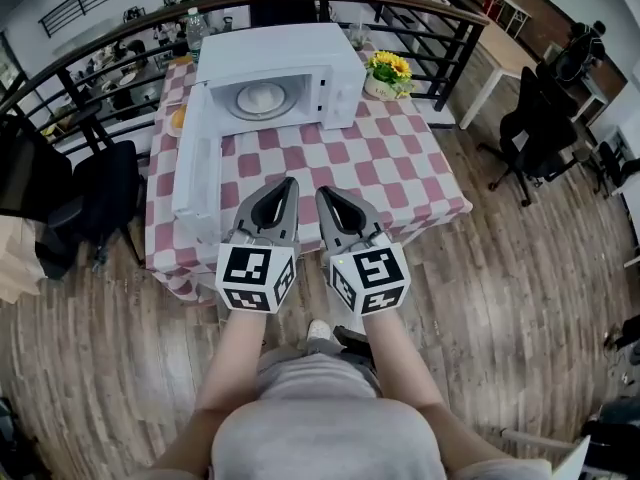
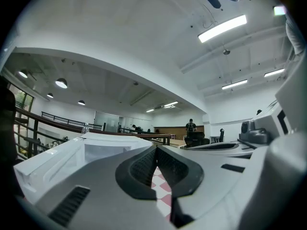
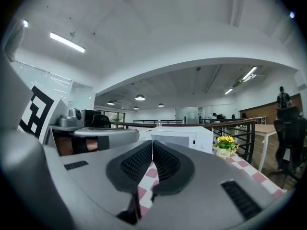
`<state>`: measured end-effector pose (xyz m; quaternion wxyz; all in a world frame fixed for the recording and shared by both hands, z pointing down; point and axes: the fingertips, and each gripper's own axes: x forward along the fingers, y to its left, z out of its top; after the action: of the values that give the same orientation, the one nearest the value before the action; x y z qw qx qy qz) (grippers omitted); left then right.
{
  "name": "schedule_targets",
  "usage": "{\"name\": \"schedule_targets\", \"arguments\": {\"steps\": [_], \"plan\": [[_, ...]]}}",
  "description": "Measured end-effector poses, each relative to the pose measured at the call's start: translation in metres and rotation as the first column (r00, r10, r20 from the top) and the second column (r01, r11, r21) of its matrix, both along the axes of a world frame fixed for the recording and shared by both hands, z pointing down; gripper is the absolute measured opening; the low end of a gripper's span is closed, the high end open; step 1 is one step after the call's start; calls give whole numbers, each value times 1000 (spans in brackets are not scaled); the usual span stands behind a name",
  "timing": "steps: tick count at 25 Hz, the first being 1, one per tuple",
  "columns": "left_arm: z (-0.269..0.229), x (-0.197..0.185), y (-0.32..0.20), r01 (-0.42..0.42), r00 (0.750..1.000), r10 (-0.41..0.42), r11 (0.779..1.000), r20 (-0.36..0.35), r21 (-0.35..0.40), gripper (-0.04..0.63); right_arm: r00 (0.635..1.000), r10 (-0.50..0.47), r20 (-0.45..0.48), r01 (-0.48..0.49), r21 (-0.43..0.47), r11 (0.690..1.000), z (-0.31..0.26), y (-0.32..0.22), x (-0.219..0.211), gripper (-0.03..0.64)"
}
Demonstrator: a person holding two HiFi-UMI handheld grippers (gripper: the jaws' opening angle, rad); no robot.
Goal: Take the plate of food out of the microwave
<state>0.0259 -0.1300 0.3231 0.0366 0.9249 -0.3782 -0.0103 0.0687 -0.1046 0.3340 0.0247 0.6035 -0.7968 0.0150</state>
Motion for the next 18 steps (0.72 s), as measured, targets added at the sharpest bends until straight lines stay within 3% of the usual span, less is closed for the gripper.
{"name": "schedule_targets", "arguments": {"steps": [6, 18], "plan": [[6, 12, -27, 66, 998, -66, 998, -7, -4, 3, 998, -69, 4, 69, 0, 998, 7, -29, 14, 28], [21, 31, -59, 117, 993, -117, 993, -1, -29, 3, 994, -108, 21, 109, -22, 994, 22, -59, 37, 28]]}}
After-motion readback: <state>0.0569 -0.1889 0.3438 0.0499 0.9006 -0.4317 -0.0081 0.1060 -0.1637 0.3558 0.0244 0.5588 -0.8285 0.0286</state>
